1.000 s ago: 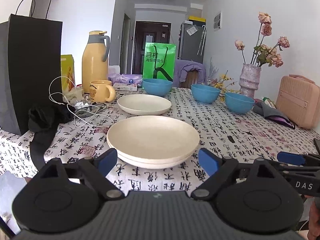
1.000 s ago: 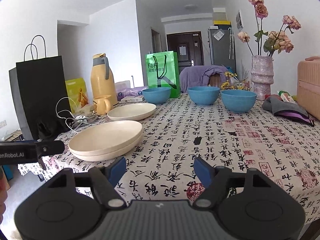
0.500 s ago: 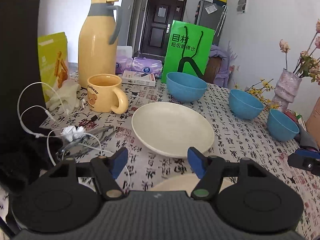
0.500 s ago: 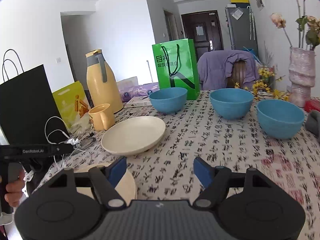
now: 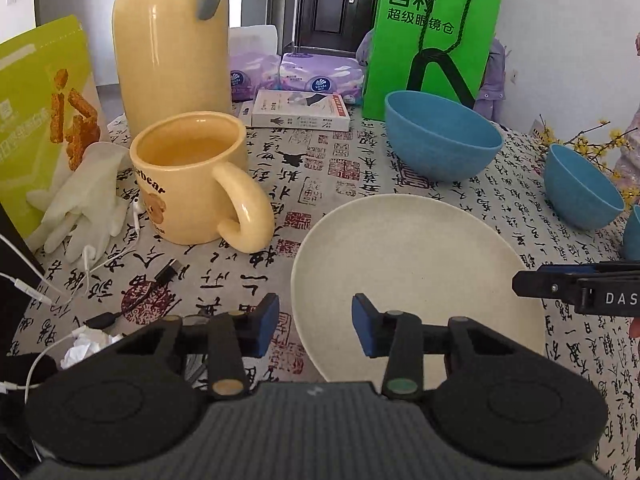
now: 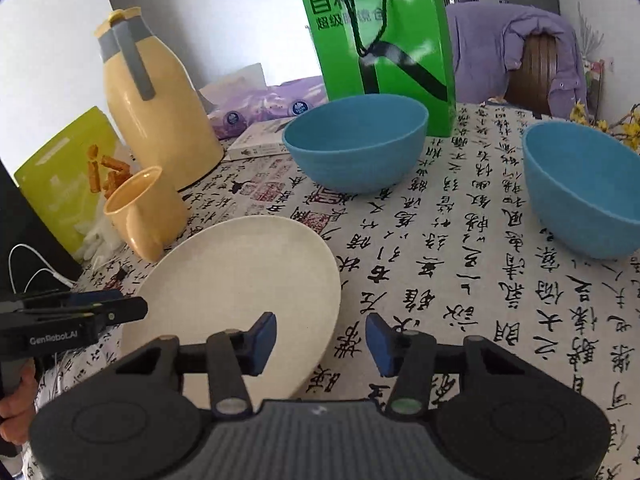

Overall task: Organize plates and bowls
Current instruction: 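Close the left tool on the single cream plate rim while the right tool grips it too, then carry the gripped cream plate with both tools toward the plate stack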

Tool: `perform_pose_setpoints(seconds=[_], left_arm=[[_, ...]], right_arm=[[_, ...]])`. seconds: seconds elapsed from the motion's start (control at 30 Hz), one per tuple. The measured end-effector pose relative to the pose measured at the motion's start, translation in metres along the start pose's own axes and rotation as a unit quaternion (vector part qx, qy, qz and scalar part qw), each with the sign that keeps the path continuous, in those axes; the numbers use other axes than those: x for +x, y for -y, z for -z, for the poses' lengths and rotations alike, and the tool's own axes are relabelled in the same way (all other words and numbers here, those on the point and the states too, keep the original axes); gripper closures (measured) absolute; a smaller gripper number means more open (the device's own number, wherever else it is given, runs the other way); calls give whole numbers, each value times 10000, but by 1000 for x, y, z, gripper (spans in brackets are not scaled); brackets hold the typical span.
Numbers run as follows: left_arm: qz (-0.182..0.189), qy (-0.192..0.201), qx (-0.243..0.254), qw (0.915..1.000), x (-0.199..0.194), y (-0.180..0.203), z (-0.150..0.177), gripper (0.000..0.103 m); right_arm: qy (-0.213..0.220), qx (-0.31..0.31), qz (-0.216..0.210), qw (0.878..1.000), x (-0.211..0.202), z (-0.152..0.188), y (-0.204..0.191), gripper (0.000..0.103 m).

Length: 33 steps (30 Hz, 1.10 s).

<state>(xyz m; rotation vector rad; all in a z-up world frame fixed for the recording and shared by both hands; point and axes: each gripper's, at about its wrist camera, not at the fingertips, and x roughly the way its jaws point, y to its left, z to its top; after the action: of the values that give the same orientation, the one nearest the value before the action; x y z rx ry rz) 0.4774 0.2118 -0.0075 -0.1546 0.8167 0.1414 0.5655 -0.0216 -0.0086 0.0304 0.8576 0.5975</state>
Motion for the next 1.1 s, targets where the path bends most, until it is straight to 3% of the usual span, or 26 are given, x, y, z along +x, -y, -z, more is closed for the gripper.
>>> perform_pose_setpoints(seconds=[0.07,0.27,0.37,0.4,0.77,1.1], left_arm=[[1,-47,-16,10000,8,-1,-3,64],[-200,-107,75,9997,26,0,-4,84],[-167,-96,-55,9998,29,-3,-4,88],[-178,-93,-69,9998,29,-3,-5,89],[-200,-3,-92,9998,10,0,-6,93],[-13,326,-208,9993,-58,19,-10,95]], right_arm=[[-63,54,8,10000,13,-3,2,57],[-85,118,-6,9999,33,-5,7,69],[-89,134,-8,9999,36,-7,7,90],[-95,131,-11,9999,38,-8,7,91],[-10,179,24,9998,31,-9,4,92],[326,227,-4,9992,-32,-9,3,92]])
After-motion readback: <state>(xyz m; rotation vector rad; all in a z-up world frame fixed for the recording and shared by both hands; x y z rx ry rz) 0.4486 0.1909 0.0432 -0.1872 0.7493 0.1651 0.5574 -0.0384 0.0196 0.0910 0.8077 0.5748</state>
